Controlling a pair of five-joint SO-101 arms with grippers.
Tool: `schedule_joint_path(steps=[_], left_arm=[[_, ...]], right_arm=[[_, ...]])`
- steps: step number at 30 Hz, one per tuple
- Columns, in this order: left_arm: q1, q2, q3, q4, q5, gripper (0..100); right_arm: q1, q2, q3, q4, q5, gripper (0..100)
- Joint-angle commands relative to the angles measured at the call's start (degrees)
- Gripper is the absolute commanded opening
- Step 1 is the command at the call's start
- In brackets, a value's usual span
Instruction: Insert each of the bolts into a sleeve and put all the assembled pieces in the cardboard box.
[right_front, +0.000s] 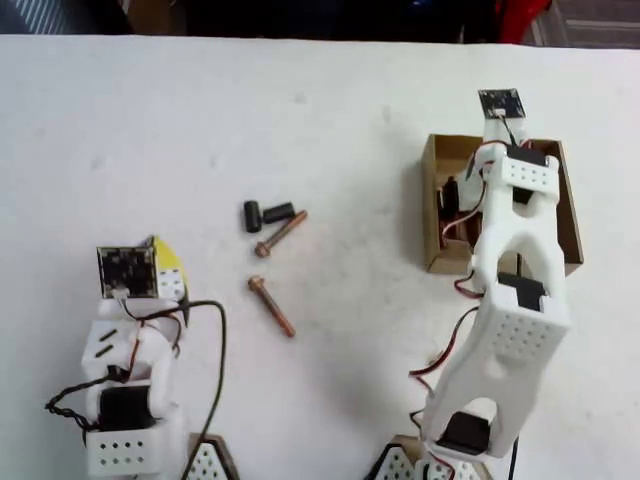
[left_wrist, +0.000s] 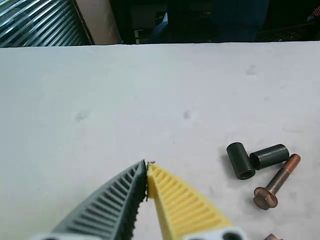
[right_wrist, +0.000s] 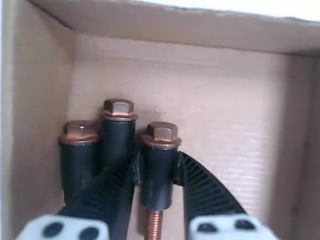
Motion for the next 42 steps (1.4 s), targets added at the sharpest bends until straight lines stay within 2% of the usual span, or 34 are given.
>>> schedule_joint_path(steps=[1, 7, 18, 27, 42], left_arm=[[1.01, -0.57, -0.18, 0.0, -0.62, 4], [1.01, -0.57, -0.18, 0.09, -0.62, 4], [0.66, -0.57, -0.09, 0.09, -0.7, 4], [-0.31, -0.57, -0.09, 0.09, -0.7, 4], [-4.53, -0.57, -0.09, 0.0, -0.7, 4]], right_arm=[[-0.75, -1.01, -3.16, 1.1, 0.7, 14.6], [-0.75, -1.01, -7.12, 5.49, 0.7, 18.3], [-1.71, -1.01, -25.85, 23.96, 0.18, 18.3], [-10.24, -1.01, -45.1, 40.22, 0.18, 18.3], [-26.86, -0.4, -48.53, 40.04, 1.23, 18.7]])
